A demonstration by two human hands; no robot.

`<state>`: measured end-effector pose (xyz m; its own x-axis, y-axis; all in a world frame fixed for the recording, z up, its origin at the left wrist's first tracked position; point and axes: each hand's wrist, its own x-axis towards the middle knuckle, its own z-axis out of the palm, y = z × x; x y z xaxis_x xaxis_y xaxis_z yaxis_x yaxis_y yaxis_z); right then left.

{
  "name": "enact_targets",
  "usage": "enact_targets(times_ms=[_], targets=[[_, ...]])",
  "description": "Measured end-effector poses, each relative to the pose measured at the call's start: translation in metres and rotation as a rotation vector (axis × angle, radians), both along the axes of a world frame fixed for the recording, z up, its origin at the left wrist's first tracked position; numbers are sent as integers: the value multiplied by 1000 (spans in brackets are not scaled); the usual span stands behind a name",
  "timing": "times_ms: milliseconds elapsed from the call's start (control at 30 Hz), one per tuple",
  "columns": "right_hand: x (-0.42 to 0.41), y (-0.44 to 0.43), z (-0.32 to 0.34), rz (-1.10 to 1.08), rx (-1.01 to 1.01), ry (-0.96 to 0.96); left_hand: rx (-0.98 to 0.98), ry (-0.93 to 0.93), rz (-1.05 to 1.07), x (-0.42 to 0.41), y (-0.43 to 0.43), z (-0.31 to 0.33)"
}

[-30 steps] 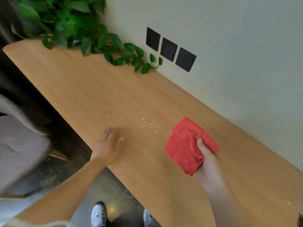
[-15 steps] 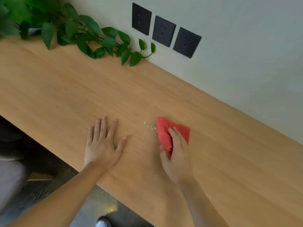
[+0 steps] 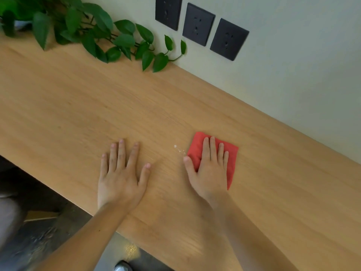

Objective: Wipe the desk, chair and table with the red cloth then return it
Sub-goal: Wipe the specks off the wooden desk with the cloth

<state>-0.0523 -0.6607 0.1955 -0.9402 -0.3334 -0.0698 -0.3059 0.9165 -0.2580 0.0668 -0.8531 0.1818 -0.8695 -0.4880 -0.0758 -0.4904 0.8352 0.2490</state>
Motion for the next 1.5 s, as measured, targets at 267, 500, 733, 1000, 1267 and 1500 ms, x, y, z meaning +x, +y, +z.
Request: enact_targets(times_ms=[267,500,733,1000,1267,1500], targets=[[-28,-18,0,383,-42,-15,11,31,-7,1,-1,-2],[55,23,0,770,-66,-41,33,42,-4,1,-2,-2],[157,65,0,795,-113,-85,41,39,-4,1,-1,-2],[112,79,14,248,-120,-145,30,36,-2,2,-1,-3],[-66,38,7,-125,-264,-94,42,47,-6,3,0,-2],[-124,-6,10,67,-167,-100,26,62,-4,3,0,-5]])
